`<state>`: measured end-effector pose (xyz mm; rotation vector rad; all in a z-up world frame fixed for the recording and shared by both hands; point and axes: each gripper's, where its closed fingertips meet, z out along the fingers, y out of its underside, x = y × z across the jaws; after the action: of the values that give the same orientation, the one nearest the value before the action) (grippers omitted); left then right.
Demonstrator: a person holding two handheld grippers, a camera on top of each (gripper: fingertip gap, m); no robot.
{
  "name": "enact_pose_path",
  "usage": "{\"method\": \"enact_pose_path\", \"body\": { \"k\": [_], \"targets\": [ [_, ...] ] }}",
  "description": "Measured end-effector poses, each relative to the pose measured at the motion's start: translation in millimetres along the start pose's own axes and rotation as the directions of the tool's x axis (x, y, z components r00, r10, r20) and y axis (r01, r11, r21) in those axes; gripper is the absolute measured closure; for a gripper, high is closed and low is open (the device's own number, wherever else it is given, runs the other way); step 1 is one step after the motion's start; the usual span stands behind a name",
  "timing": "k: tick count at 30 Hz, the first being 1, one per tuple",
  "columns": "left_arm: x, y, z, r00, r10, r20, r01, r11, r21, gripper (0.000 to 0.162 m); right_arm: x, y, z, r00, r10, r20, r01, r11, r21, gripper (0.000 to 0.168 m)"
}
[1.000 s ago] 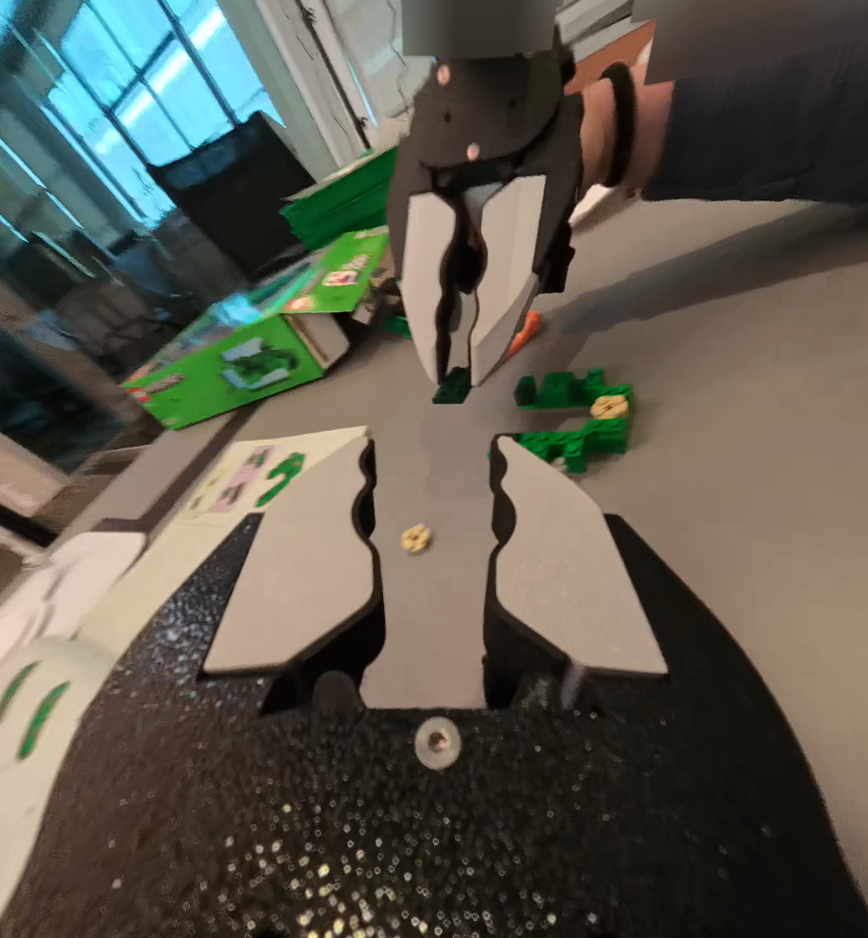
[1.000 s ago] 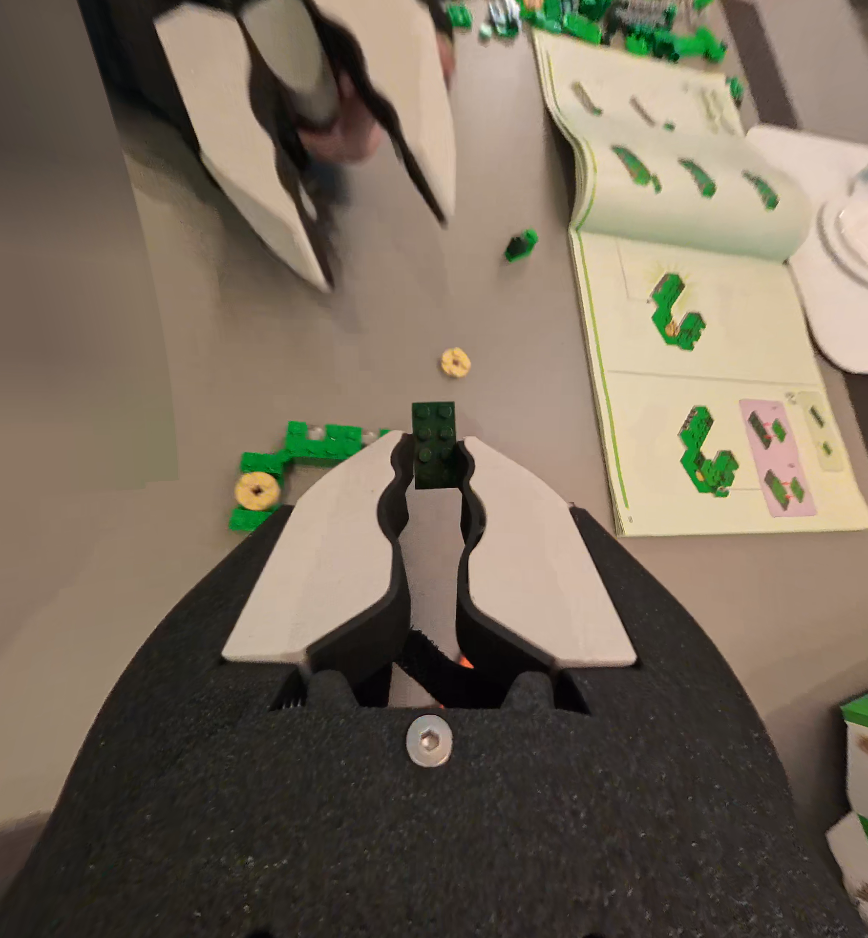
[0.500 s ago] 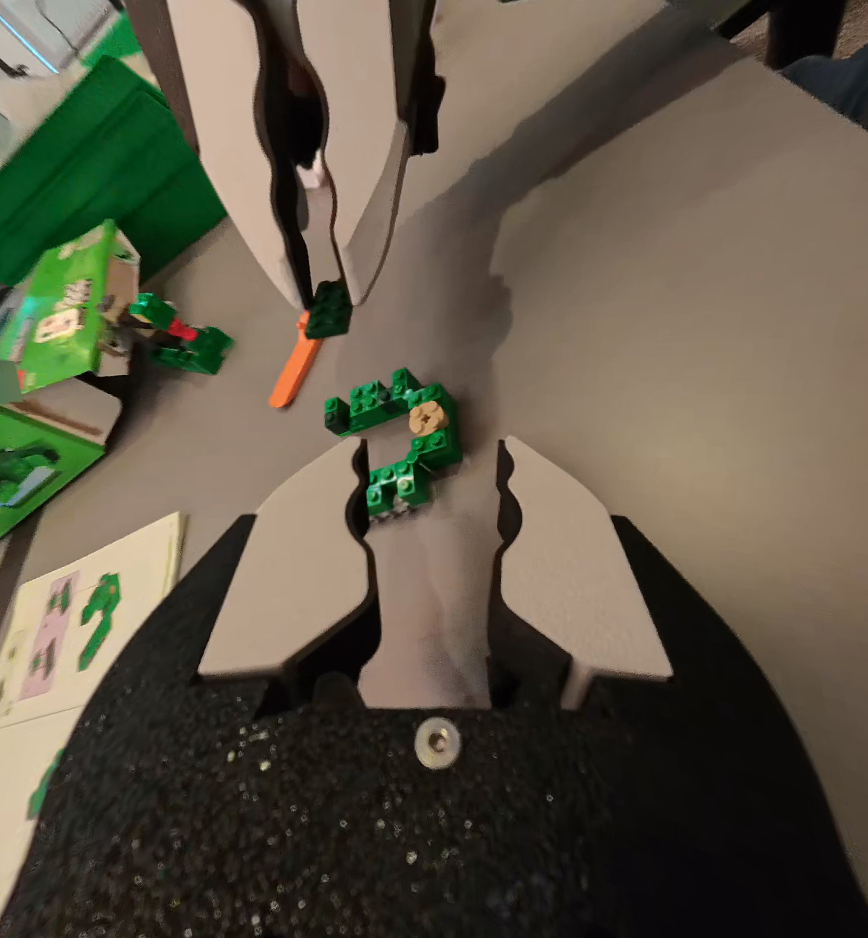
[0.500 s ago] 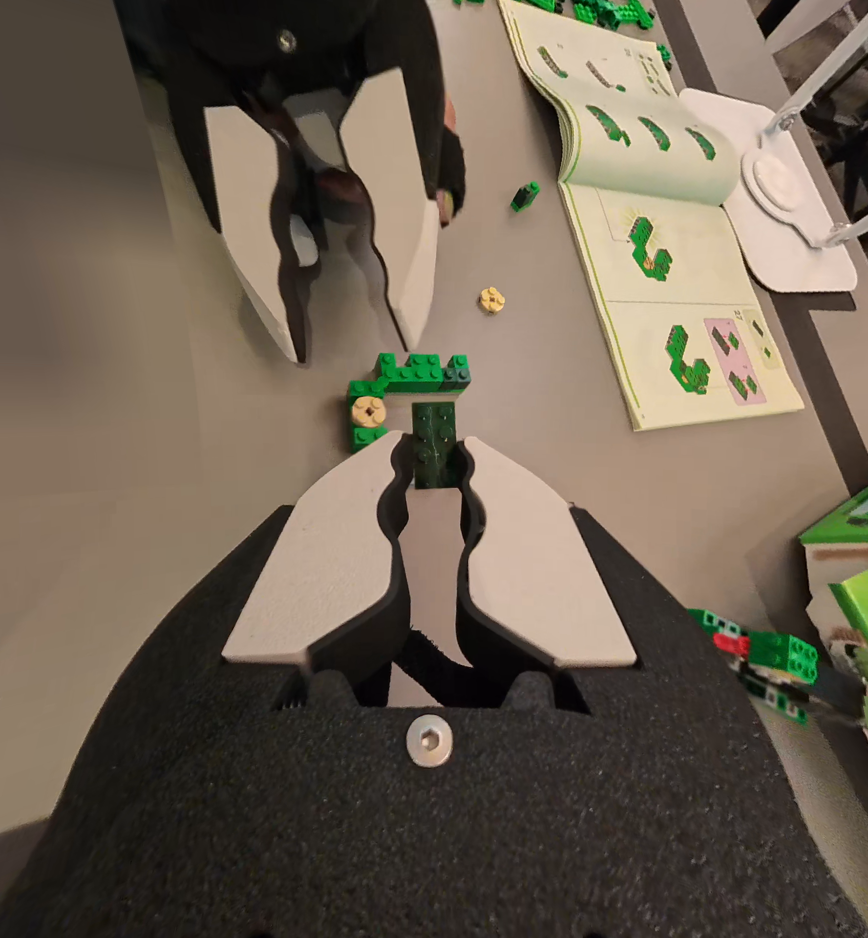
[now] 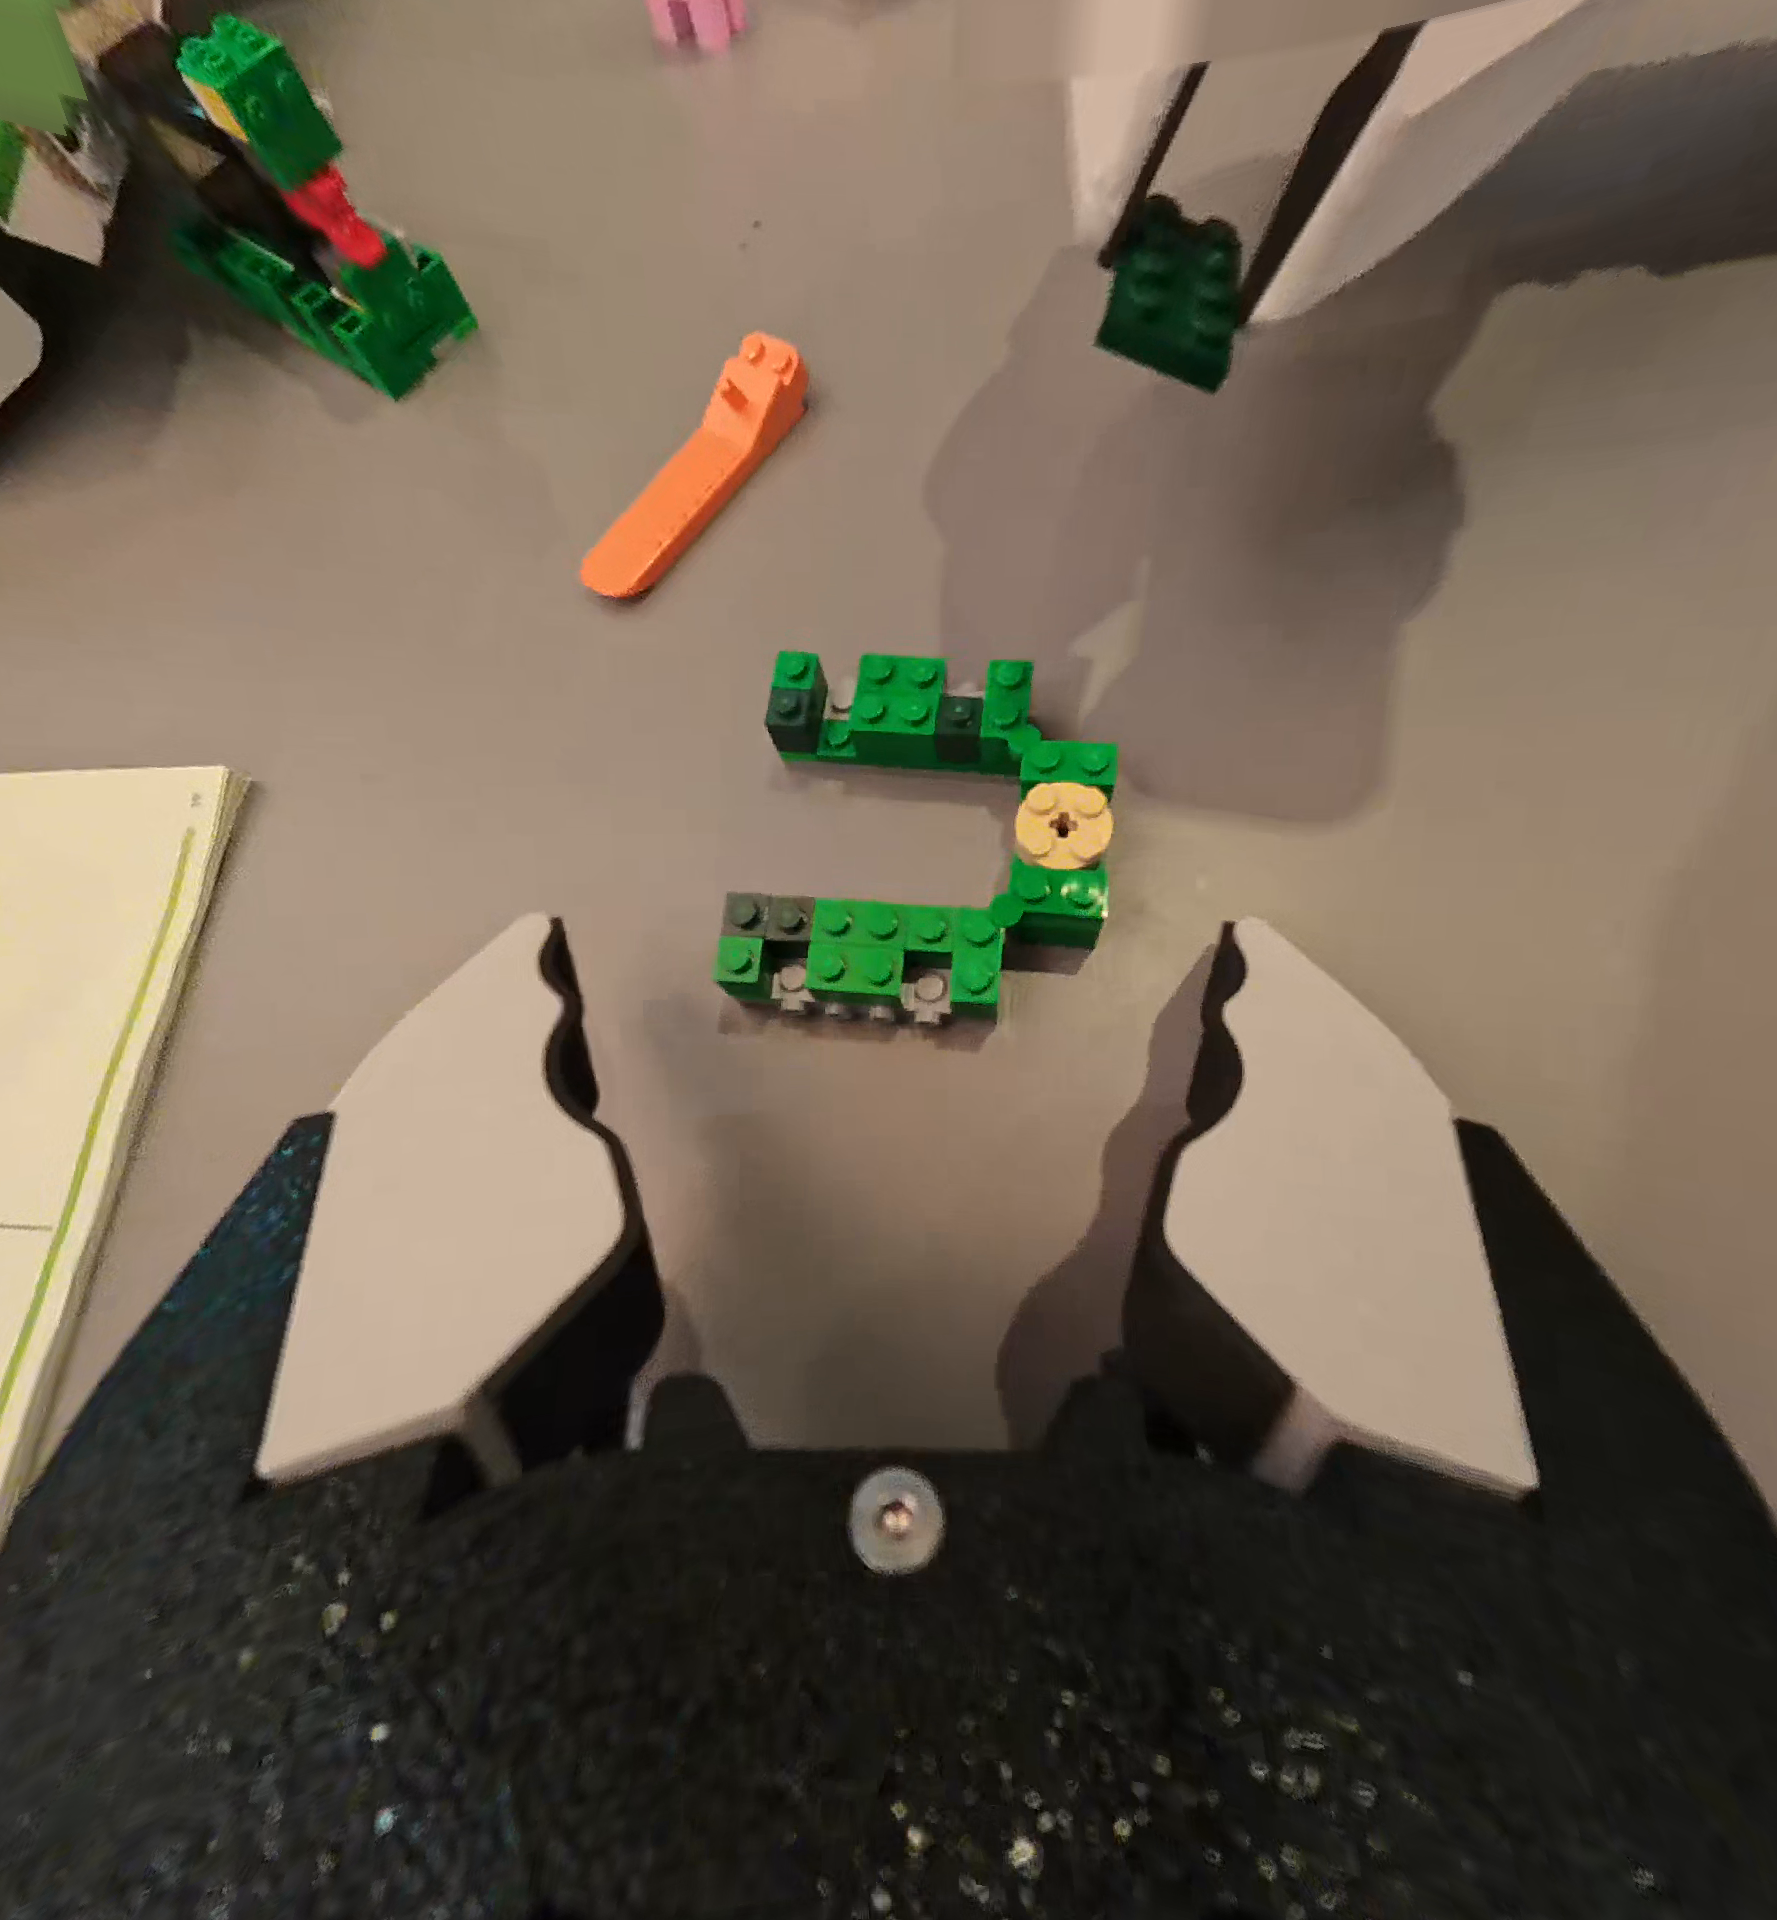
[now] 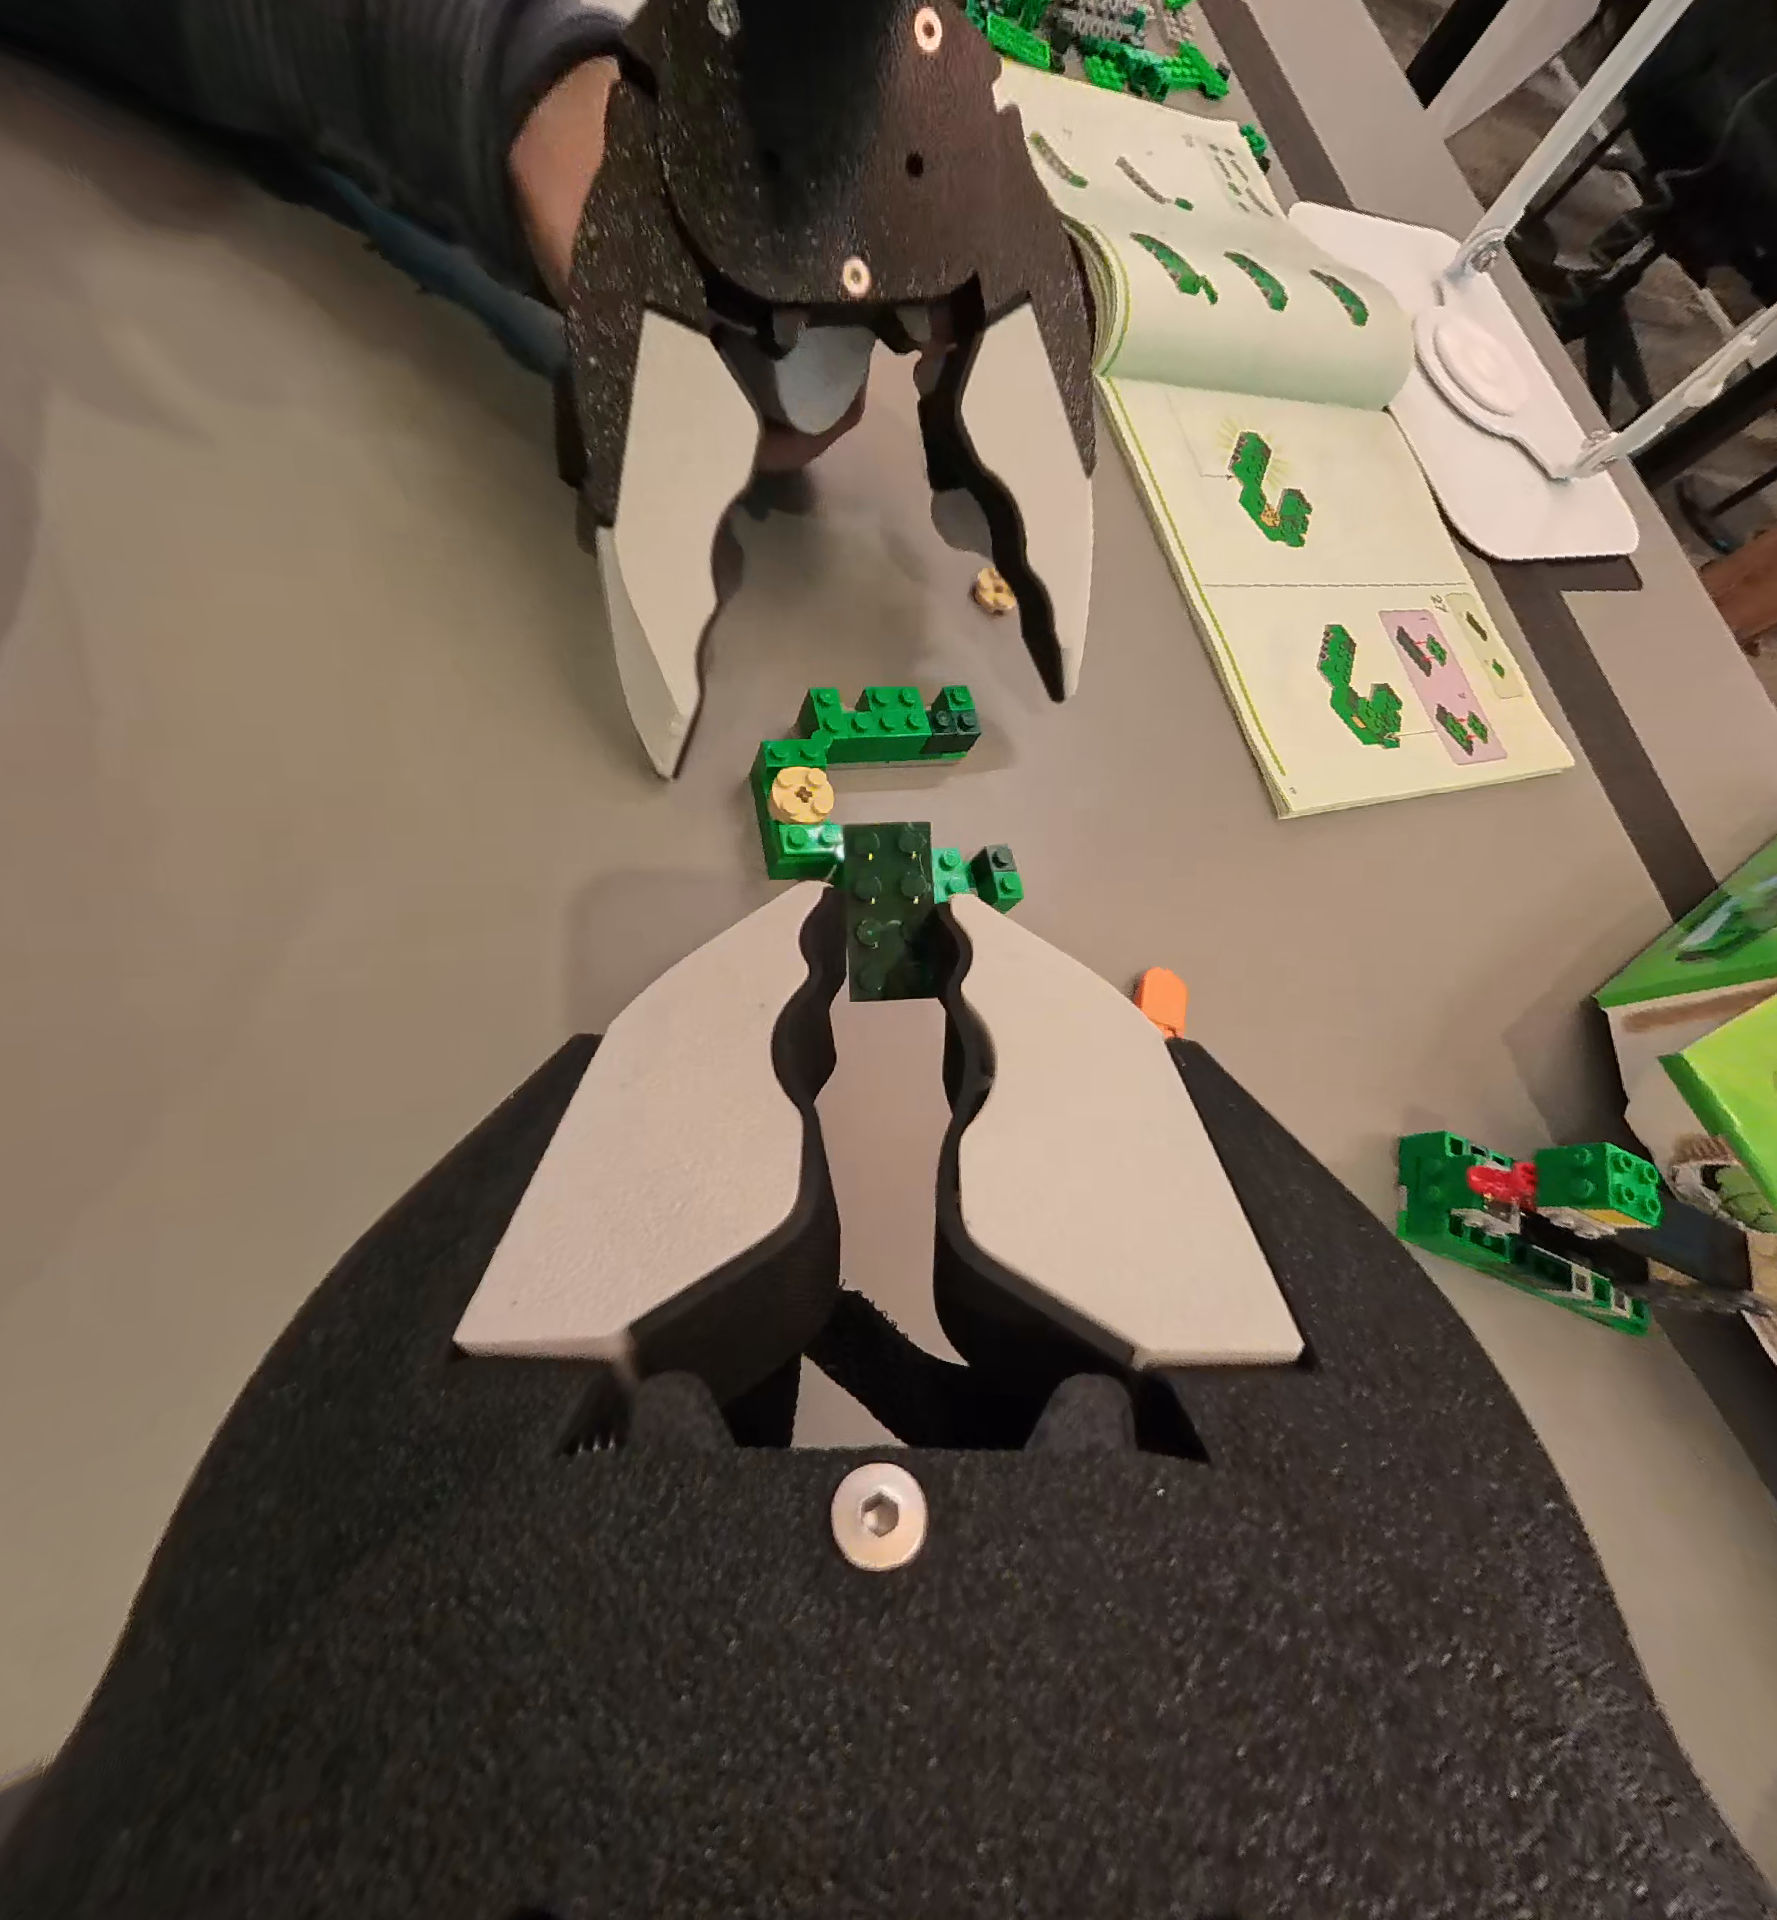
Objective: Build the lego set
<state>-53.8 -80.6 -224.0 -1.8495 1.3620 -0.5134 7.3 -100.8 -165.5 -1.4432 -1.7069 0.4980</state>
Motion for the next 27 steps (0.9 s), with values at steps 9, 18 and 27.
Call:
{"method": "enact_pose_path", "body": {
  "k": [9, 18, 27],
  "targets": [
    [8, 0, 5, 0.998, -0.023, -0.058, 0.022, 1.0, -0.022, 0.085, -6, 0, 12, 0.999, 0.031, 0.025, -0.032, 0.999, 0.026, 0.153],
    [11, -3, 4, 0.998, 0.013, -0.059, -0.015, 0.999, -0.034, 0.078, -8, -3, 18, 0.999, 0.01, 0.046, -0.011, 1.0, 0.012, 0.153],
    [17, -4, 8, 0.991, 0.009, -0.13, -0.013, 0.999, -0.031, 0.093, -11, 2, 16, 0.998, 0.037, 0.053, -0.038, 0.999, 0.027, 0.153]
  ]
}}
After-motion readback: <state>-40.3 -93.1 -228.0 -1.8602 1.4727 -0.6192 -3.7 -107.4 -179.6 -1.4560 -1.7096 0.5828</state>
